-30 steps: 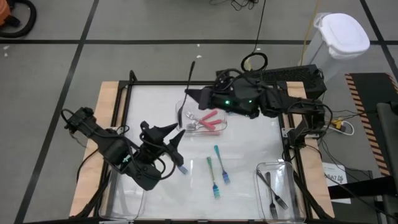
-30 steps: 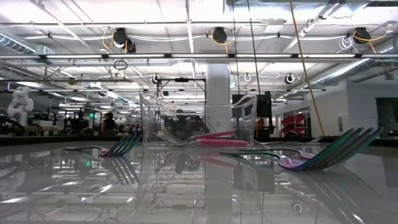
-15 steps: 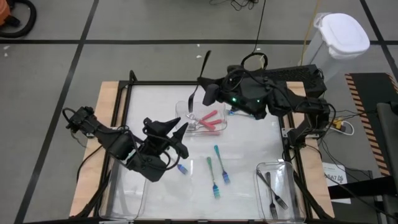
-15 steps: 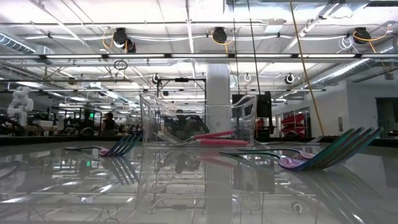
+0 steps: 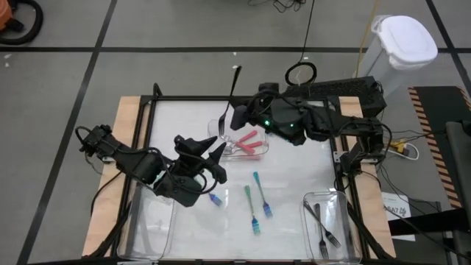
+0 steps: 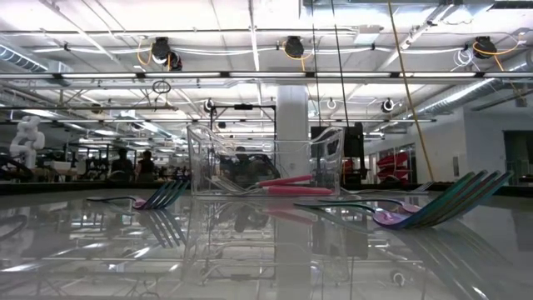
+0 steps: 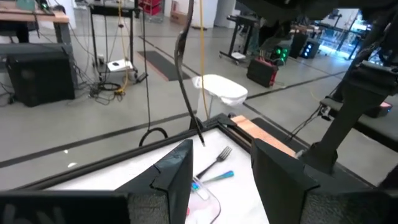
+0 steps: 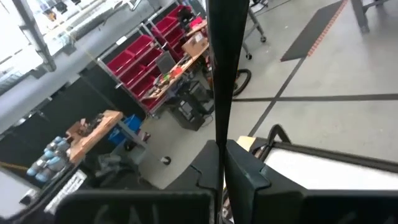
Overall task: Sort silverware by color (type)
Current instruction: Put the black fork into the right transparent bin
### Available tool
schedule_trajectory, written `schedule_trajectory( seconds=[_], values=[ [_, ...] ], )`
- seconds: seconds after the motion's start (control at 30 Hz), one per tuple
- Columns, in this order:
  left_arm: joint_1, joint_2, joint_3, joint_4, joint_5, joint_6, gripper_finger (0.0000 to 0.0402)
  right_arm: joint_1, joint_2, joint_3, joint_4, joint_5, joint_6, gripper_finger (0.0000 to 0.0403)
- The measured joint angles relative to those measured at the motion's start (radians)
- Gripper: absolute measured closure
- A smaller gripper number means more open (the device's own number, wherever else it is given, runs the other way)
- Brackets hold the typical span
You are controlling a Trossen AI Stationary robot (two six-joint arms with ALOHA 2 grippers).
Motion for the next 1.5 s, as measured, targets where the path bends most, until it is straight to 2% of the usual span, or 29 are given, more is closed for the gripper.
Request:
schedule_trajectory(
  seconds=[0.5,0.67,0.83,1.1,1.27,1.5],
  values=[
    [0.057,0.0,0.0,0.0,0.055,-0.01,0.024,0.029,0.001,0.0,0.006,0.002,-0.06,0.0396],
    [0.066,0.0,0.0,0.0,0.06,-0.055,0.0243,0.029,0.001,0.0,0.006,0.002,-0.086,0.0396],
    [0.076,0.0,0.0,-0.002,0.061,-0.088,0.0282,0.03,0.001,0.0,0.005,0.001,-0.089,0.0396],
    [0.078,0.0,0.0,-0.002,0.064,-0.102,0.0389,0.03,0.001,0.0,0.005,0.001,-0.107,0.0395],
    [0.077,-0.001,-0.001,-0.005,0.065,-0.121,0.0393,0.031,-0.001,0.0,-0.003,-0.007,-0.107,0.0373],
    [0.073,0.0,-0.001,-0.004,0.134,-0.167,0.0399,0.016,-0.058,-0.001,-0.135,-0.173,-0.108,0.032]
  ],
)
